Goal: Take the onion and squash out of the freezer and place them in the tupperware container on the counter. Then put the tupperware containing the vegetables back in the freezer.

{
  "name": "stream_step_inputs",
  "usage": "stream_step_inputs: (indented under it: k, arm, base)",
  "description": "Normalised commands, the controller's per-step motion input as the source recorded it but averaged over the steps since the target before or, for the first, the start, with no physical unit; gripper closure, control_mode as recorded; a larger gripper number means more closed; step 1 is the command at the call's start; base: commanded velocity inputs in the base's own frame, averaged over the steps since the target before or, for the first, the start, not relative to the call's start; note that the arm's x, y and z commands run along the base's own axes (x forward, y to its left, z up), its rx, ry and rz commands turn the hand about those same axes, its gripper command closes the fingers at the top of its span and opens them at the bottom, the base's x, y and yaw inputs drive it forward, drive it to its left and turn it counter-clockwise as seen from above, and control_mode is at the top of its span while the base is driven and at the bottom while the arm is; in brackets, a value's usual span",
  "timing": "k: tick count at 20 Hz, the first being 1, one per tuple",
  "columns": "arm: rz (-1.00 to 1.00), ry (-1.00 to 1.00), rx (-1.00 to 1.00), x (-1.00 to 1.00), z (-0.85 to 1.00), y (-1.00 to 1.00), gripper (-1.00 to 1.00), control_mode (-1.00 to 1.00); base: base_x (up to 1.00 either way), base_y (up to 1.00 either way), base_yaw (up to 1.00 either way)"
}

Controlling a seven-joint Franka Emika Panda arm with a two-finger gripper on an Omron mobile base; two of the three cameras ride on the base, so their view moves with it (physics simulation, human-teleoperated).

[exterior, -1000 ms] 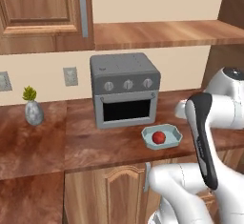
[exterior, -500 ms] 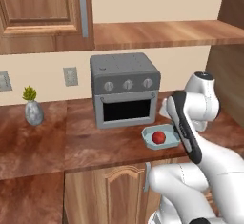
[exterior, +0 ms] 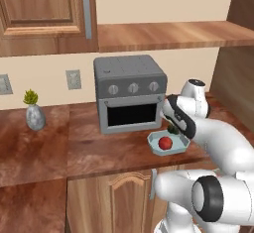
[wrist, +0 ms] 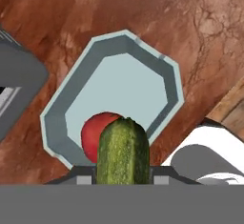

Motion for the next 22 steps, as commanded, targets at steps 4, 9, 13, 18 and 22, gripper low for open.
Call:
stream_step_inputs:
  k: [4,9,13,18,22]
  arm:
    - [-0.21,0.04,0.0,0.34,-0.39,-0.36,1.0,-1.0]
    - [-0.16,0.0,0.03,0.0,-0.56,-0.24,1.0,-1.0]
    - [-0.14,0.0,0.02,0.0,-0.45,-0.02,1.0,-1.0]
    - [-0.13,0.0,0.01,0.2,-0.2,0.0,1.0,-1.0]
    - [-0.13,0.0,0.0,0.32,-0.05,0.01,1.0,-1.0]
  base:
    - [0.0,0.0,0.0]
    - [0.0,0.0,0.0]
    - [0.0,0.0,0.0]
    - [0.0,0.0,0.0]
    - [0.0,0.0,0.0]
